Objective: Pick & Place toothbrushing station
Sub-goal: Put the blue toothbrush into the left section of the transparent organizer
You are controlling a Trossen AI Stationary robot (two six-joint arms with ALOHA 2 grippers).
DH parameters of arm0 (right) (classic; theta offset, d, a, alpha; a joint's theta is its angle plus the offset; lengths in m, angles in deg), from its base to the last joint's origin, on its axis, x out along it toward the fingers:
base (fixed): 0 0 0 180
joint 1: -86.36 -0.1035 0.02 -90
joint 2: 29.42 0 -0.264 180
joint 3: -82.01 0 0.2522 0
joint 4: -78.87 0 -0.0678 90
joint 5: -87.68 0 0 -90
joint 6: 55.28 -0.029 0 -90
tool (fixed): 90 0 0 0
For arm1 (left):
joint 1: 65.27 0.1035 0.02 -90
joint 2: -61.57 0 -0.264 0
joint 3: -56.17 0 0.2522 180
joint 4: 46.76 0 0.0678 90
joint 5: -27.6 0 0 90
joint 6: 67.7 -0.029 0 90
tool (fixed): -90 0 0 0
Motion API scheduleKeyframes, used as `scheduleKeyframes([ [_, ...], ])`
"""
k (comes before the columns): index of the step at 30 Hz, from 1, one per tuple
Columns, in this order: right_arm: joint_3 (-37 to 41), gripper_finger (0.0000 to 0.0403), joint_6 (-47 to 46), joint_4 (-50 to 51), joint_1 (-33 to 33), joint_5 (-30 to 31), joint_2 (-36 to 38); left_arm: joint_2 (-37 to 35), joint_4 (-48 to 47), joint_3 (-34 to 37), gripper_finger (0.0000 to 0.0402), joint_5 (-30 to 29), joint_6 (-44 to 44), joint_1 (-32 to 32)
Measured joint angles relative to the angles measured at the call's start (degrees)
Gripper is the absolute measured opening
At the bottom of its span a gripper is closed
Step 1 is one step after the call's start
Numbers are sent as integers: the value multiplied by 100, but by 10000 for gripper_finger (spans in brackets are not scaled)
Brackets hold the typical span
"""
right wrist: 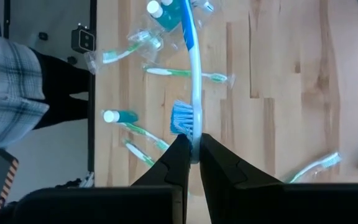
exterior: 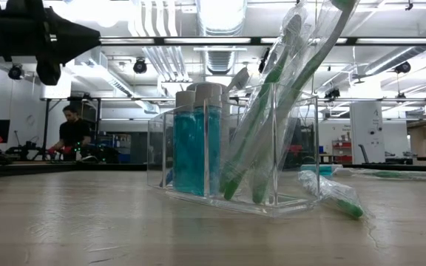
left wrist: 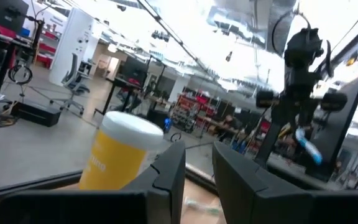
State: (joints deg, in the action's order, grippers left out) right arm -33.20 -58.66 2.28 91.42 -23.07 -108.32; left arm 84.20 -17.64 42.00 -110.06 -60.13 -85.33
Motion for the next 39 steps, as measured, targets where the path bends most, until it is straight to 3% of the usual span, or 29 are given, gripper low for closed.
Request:
scheduleKeyframes([
  [8,0,23,-585,0,0,0,0,-2,78,0,85,0,1,2],
  [20,0,23,-566,-10,0,0,0,-2,117,-4,85,15,284,6],
  [23,0,23,-545,-26,2,0,0,78,-383,-153,85,161,474,6],
  [27,0,23,-521,-48,2,3,0,385,-1516,-867,85,296,475,12],
  [33,0,23,-410,-67,2,146,0,1345,-3306,-2495,85,302,-8,160],
  [39,7,23,-410,-120,0,144,0,2491,-4181,-4030,85,530,-610,285],
])
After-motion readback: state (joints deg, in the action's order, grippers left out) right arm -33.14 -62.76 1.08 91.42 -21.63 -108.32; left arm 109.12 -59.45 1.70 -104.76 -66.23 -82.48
